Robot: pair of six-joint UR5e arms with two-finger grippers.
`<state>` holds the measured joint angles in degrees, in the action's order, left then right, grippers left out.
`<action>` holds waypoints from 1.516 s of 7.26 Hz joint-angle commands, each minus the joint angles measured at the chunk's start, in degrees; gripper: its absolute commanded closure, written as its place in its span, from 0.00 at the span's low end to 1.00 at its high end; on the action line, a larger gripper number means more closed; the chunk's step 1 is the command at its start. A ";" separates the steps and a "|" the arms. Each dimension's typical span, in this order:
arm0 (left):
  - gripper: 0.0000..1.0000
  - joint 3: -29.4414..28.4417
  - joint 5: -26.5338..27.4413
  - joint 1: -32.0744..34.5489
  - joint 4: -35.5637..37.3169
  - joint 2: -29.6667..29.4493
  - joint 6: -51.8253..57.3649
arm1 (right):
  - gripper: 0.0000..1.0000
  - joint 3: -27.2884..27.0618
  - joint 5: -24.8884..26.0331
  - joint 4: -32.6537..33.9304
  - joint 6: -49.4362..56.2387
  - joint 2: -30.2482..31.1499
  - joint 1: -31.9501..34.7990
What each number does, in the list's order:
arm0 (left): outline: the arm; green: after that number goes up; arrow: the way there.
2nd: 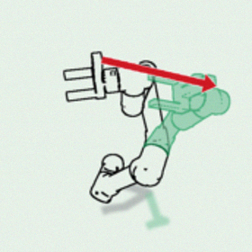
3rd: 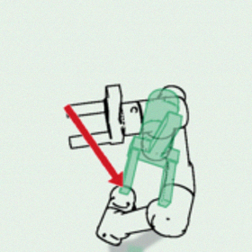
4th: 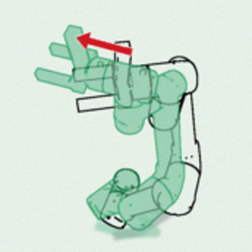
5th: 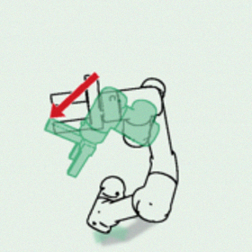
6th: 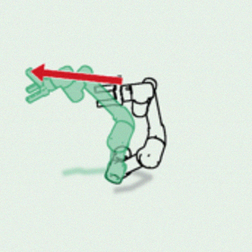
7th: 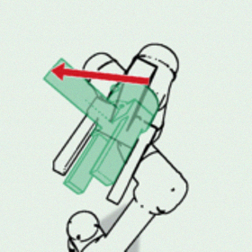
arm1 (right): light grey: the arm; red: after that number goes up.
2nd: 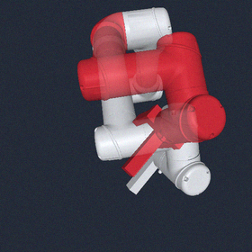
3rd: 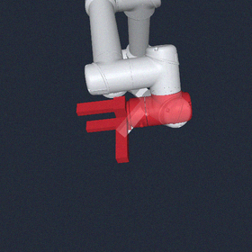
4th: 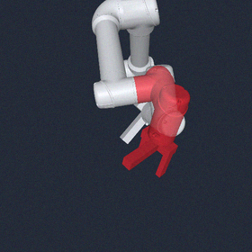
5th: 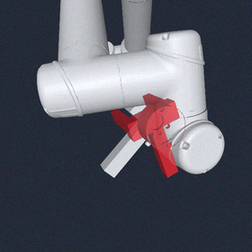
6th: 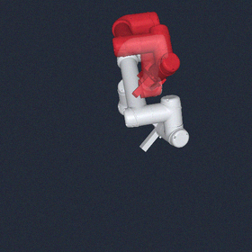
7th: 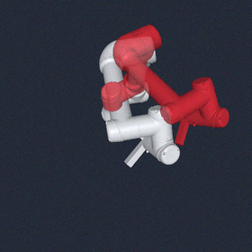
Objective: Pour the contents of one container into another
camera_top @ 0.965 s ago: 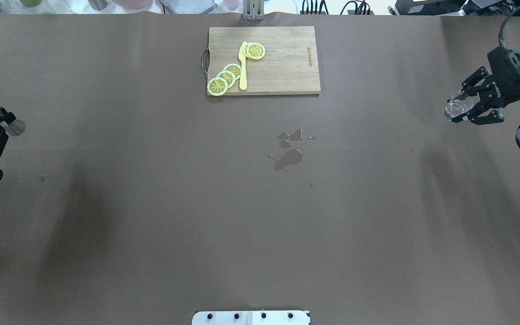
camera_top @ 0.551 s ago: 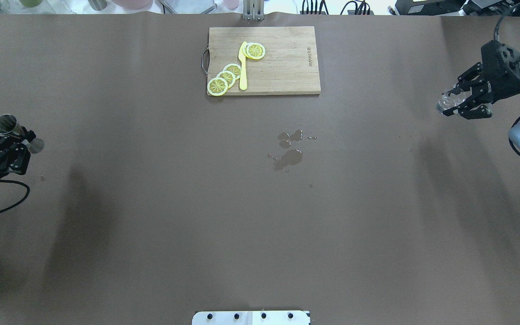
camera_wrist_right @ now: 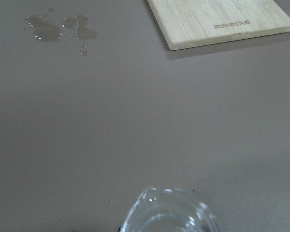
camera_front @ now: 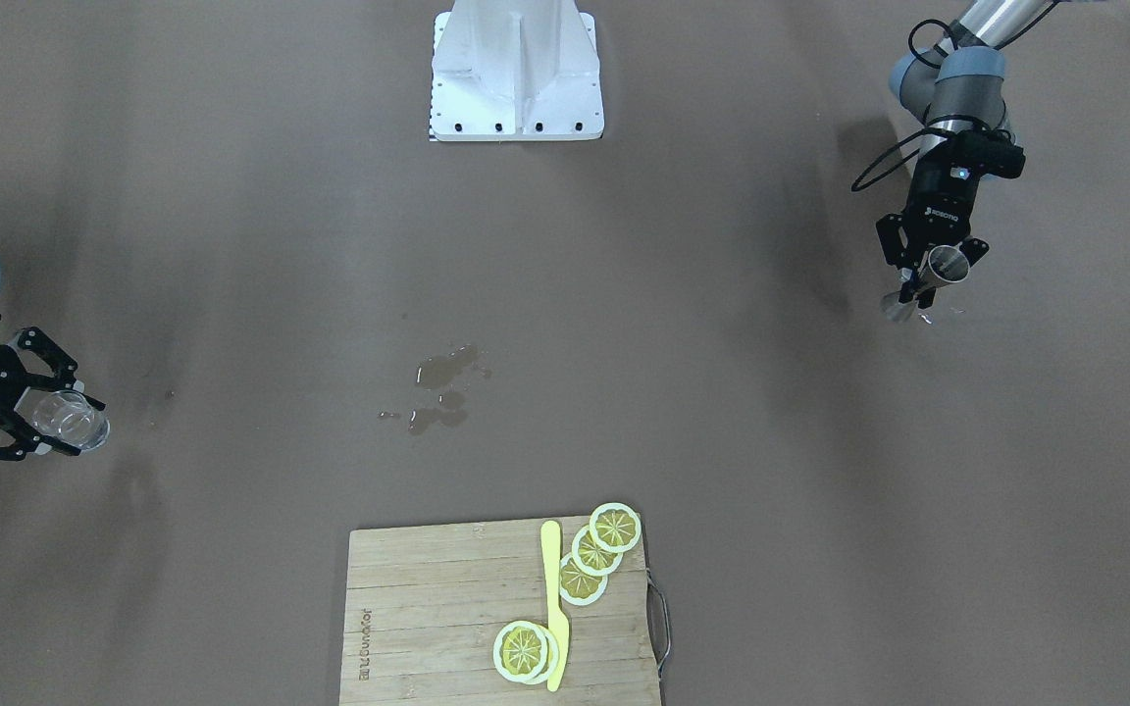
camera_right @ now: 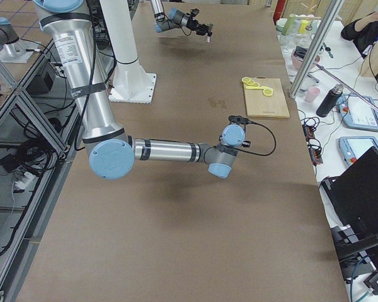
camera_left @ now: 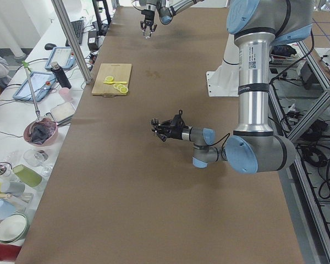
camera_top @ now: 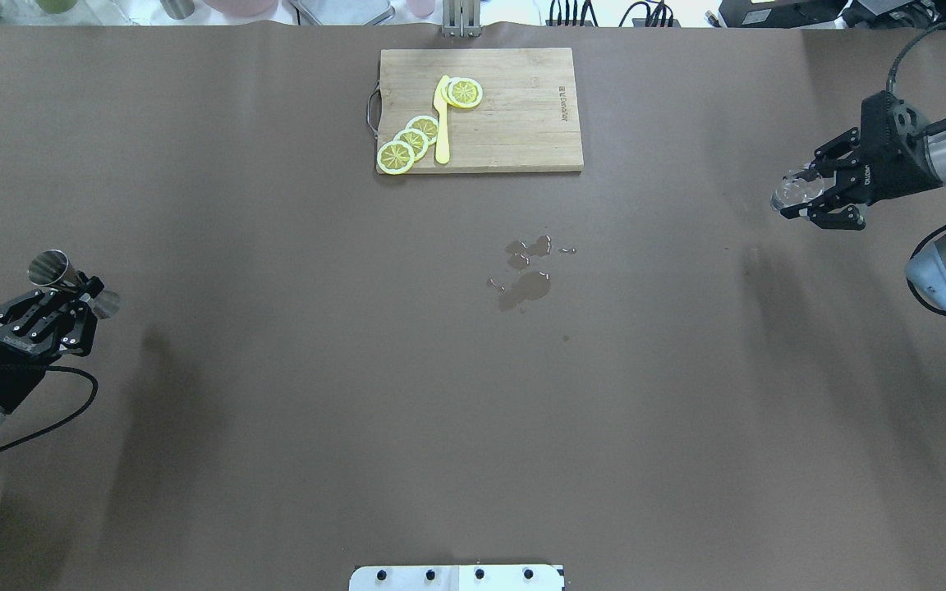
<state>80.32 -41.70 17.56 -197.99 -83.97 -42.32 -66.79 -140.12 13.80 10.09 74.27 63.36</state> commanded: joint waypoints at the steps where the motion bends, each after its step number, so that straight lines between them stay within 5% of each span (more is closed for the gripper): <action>1: 1.00 0.80 5.73 -2.61 5.41 0.30 -2.40 | 1.00 2.71 0.20 -6.65 -0.60 0.70 -1.48; 3: 1.00 0.80 14.48 -6.37 11.88 0.13 -8.11 | 1.00 4.73 0.29 -9.65 -0.69 0.88 -1.75; 6: 1.00 0.89 17.35 -9.73 14.20 0.39 -11.82 | 1.00 9.21 0.29 -15.62 -0.69 0.88 -3.06; 8: 0.65 0.72 17.80 -10.71 14.22 0.39 -11.82 | 1.00 10.36 0.29 -17.13 -0.69 0.88 -3.15; 10: 0.52 0.54 17.89 -11.32 14.22 0.39 -11.82 | 1.00 11.24 0.55 -18.45 -0.69 0.79 -3.15; 11: 0.29 0.54 17.89 -11.41 14.22 0.39 -11.82 | 1.00 11.24 0.55 -18.45 -0.69 0.79 -3.33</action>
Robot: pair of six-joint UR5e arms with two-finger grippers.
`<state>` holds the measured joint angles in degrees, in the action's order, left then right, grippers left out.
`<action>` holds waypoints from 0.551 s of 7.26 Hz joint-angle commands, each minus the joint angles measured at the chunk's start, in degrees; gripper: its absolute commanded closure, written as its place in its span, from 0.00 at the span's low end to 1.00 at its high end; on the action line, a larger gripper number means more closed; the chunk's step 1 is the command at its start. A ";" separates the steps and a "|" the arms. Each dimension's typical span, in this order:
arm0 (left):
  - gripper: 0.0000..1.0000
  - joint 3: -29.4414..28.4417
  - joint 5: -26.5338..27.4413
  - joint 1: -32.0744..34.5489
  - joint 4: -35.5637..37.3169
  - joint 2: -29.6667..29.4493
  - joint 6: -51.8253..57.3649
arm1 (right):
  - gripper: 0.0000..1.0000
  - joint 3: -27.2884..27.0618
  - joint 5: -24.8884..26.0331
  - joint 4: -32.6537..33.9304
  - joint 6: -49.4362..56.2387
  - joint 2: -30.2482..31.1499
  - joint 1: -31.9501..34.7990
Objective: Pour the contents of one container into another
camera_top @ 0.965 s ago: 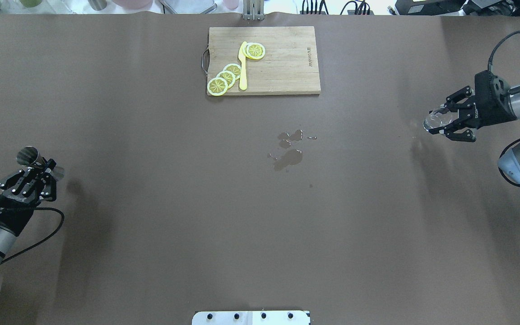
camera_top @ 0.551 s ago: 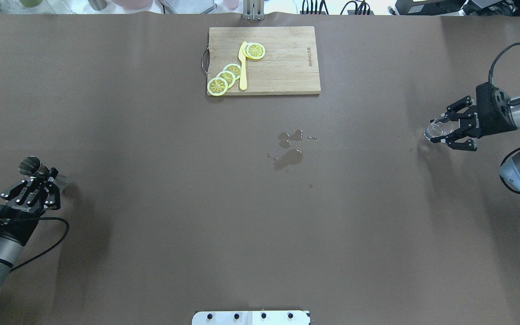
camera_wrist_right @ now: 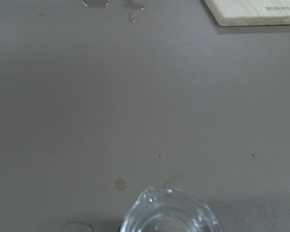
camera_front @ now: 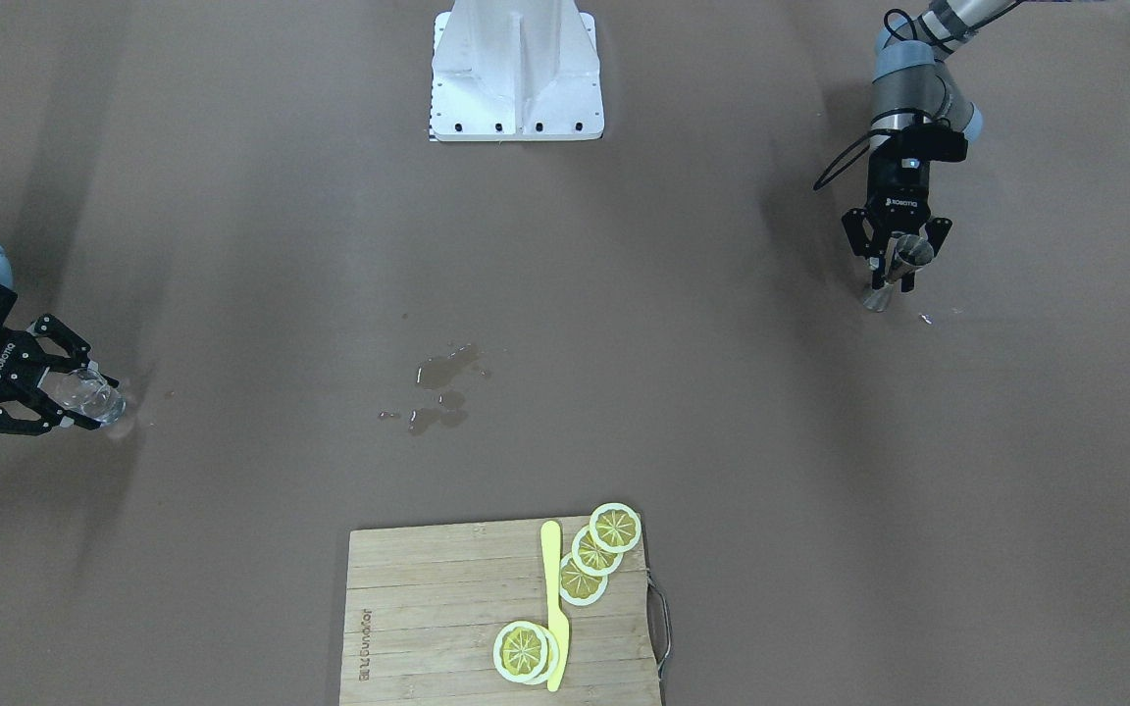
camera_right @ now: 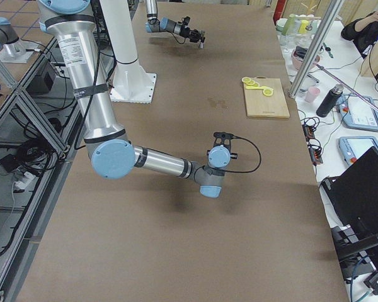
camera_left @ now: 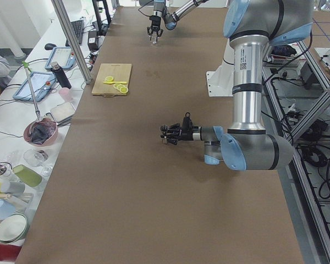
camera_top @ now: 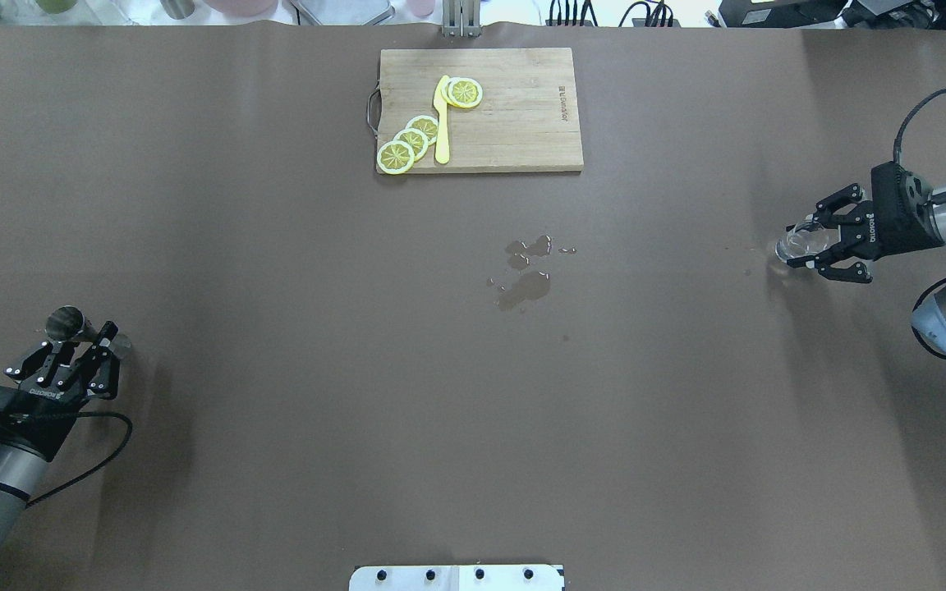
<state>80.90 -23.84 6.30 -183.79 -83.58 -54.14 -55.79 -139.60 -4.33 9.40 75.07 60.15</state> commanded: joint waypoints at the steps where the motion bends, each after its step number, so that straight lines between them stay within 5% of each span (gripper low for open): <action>1: 0.01 0.05 0.20 -0.15 -0.08 0.00 0.00 | 1.00 0.33 0.12 -0.33 0.00 -0.01 -0.47; 4: 0.01 3.10 -0.06 -2.24 0.10 4.02 0.09 | 1.00 0.77 1.70 -0.85 0.00 -0.01 -1.61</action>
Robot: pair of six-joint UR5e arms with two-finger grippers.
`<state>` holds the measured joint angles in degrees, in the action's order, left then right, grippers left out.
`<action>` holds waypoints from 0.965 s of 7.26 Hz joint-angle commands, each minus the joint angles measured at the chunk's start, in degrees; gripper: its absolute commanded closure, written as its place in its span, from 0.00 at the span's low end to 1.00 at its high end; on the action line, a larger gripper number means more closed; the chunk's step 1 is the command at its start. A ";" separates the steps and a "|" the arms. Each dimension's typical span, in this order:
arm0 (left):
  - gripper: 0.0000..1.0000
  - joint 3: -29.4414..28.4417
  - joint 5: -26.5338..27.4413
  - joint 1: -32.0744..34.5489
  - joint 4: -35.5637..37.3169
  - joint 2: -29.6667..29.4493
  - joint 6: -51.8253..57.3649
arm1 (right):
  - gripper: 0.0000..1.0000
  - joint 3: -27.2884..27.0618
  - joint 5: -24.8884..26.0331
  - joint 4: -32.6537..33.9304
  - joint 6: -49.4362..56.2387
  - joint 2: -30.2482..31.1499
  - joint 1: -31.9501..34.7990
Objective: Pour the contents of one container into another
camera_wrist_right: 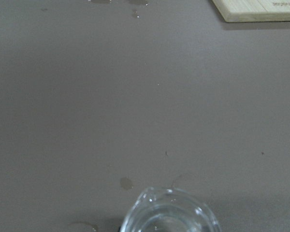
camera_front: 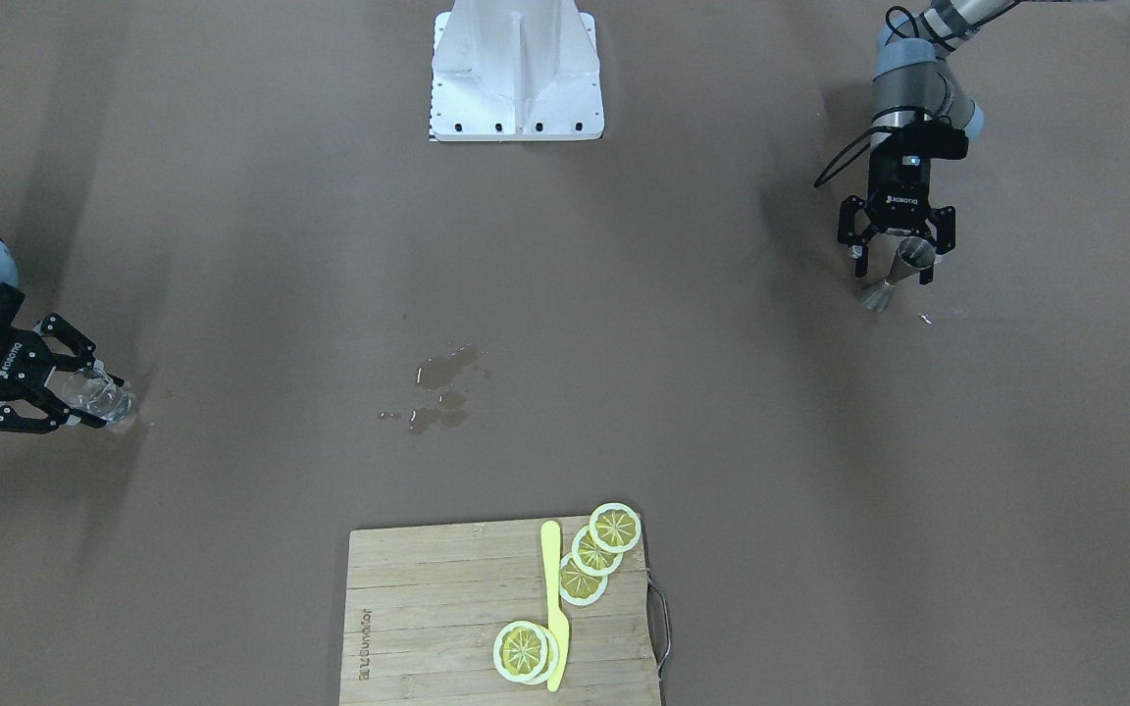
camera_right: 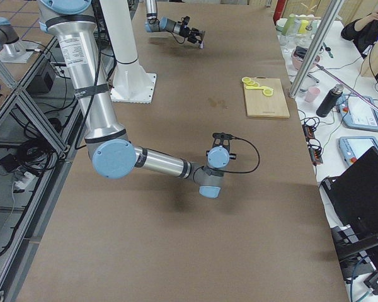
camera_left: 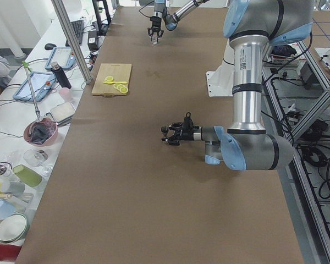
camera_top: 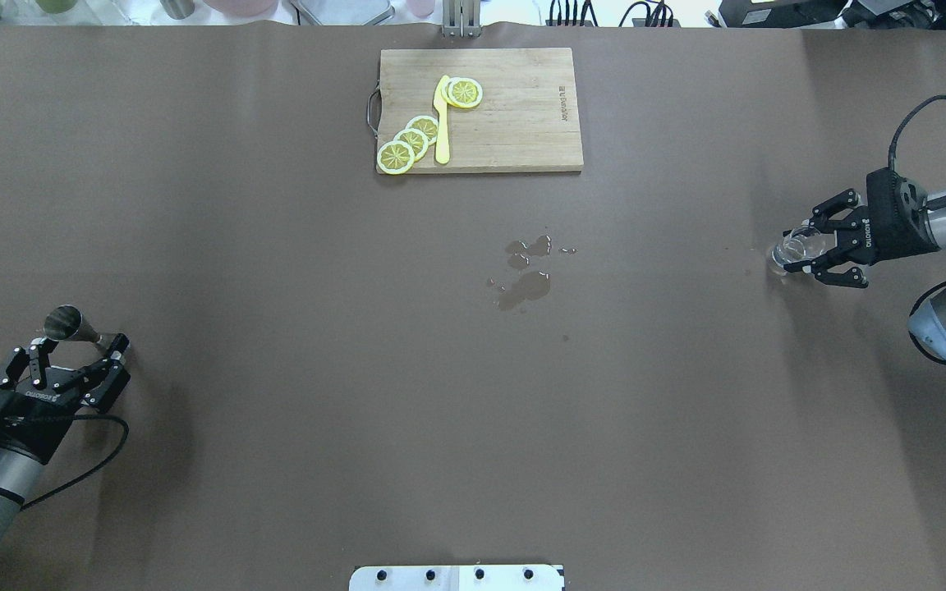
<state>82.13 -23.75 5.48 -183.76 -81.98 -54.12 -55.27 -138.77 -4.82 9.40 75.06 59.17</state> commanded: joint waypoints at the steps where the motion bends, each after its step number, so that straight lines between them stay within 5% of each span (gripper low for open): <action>1: 0.01 7.20 -0.77 -1.96 0.07 5.83 0.24 | 1.00 0.25 1.04 -0.37 0.00 0.00 -0.80; 4: 0.01 15.69 -10.75 1.62 -0.10 10.35 0.60 | 1.00 0.43 1.22 -0.55 0.00 -0.09 -1.16; 5: 0.01 18.74 -18.62 6.51 -0.02 11.92 0.60 | 0.70 0.43 1.22 -0.55 0.00 -0.18 -1.33; 6: 0.01 20.34 -33.06 15.35 0.51 12.11 0.68 | 0.01 0.43 1.22 -0.63 0.00 -0.35 -1.33; 7: 0.01 20.61 -46.51 25.01 2.77 12.11 0.77 | 0.00 0.43 1.22 -0.63 0.00 -0.35 -1.33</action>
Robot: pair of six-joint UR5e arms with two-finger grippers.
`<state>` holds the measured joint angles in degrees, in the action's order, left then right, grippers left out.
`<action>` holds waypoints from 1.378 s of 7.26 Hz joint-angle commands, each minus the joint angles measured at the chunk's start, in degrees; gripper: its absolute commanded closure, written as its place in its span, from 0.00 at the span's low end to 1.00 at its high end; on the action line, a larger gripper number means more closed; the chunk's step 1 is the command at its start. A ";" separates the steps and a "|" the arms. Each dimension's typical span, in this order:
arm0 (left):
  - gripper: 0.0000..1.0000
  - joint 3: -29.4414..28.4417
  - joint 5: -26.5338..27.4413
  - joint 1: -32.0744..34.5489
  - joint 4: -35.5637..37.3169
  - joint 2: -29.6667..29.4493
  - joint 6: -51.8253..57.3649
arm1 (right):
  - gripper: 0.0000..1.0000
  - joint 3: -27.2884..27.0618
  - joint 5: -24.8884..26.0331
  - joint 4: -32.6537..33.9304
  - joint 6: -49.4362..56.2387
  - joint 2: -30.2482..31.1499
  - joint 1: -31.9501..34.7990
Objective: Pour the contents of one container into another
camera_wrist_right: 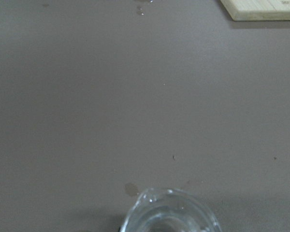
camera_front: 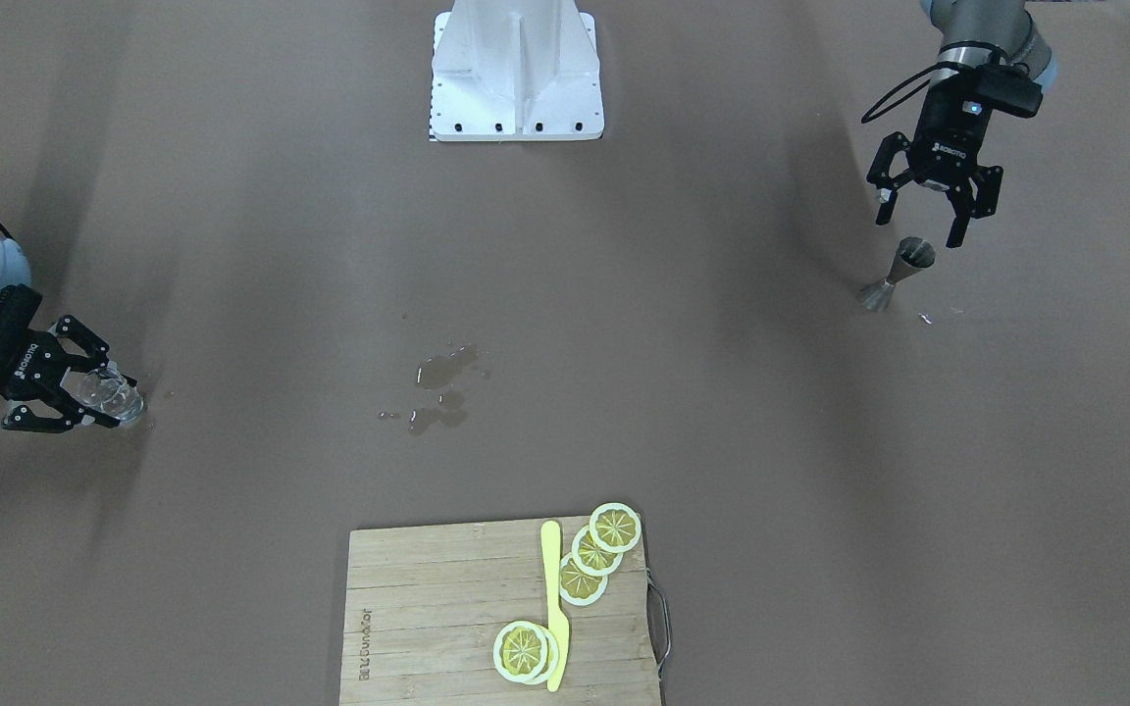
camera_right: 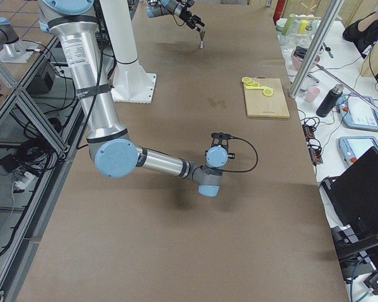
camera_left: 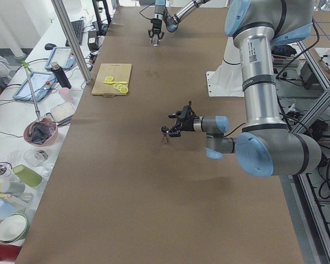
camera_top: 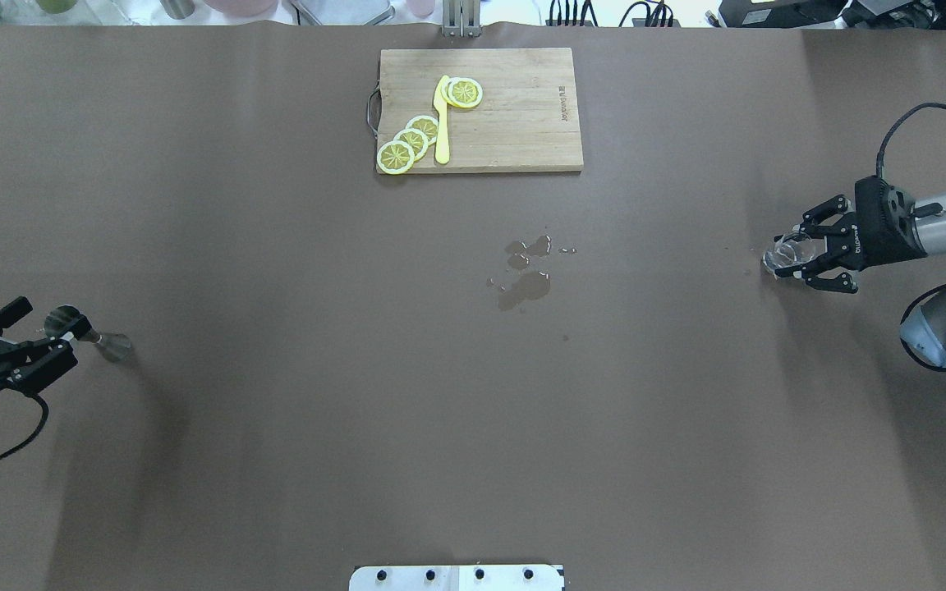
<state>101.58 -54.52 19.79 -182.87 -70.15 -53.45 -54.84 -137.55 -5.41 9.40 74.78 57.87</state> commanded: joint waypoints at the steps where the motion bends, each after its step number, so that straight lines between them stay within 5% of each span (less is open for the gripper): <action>1: 0.01 1.25 -24.15 15.84 3.90 0.28 0.01 | 0.00 0.00 -0.09 -0.04 0.00 -0.16 -0.13; 4: 0.01 3.53 -39.05 30.53 24.24 -4.18 -0.16 | 0.00 -0.35 -0.70 0.05 -0.09 -0.42 -0.04; 7: 0.01 3.36 -53.45 45.82 52.28 -9.03 -0.08 | 0.00 -1.93 -4.12 0.23 -1.14 -0.33 2.94; 10: 0.01 2.49 -76.64 60.59 75.40 -8.95 0.27 | 0.00 -6.40 -5.10 0.57 -9.28 0.28 5.40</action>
<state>104.42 -121.94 74.32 -117.41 -79.07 -53.42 -59.18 -142.20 -5.10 4.21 74.94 62.10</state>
